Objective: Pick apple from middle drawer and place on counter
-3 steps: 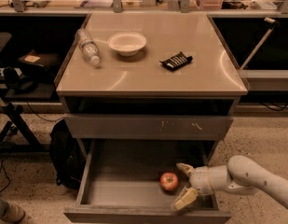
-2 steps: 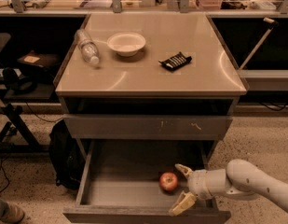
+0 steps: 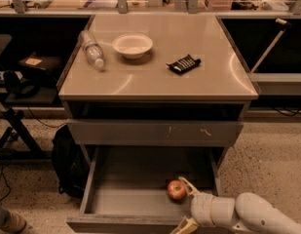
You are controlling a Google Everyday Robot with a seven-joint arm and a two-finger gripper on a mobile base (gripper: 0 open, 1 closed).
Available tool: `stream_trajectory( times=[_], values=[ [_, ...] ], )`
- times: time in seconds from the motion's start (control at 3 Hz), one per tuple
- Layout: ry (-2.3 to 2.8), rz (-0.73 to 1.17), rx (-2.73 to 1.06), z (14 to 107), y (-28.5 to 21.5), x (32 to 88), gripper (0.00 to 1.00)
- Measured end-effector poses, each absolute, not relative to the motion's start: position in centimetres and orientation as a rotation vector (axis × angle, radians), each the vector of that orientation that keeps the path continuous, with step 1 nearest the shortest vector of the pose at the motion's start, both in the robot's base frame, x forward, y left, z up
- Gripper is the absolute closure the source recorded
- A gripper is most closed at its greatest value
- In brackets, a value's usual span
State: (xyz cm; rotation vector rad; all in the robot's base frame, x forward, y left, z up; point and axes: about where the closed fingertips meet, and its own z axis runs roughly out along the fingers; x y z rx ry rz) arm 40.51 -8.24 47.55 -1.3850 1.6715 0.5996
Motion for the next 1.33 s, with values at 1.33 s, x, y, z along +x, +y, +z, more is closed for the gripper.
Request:
stream_trajectory(
  times=[1.33],
  values=[
    [1.705, 0.405, -1.375, 48.5, -9.0, 44.0, 0.00]
  ],
)
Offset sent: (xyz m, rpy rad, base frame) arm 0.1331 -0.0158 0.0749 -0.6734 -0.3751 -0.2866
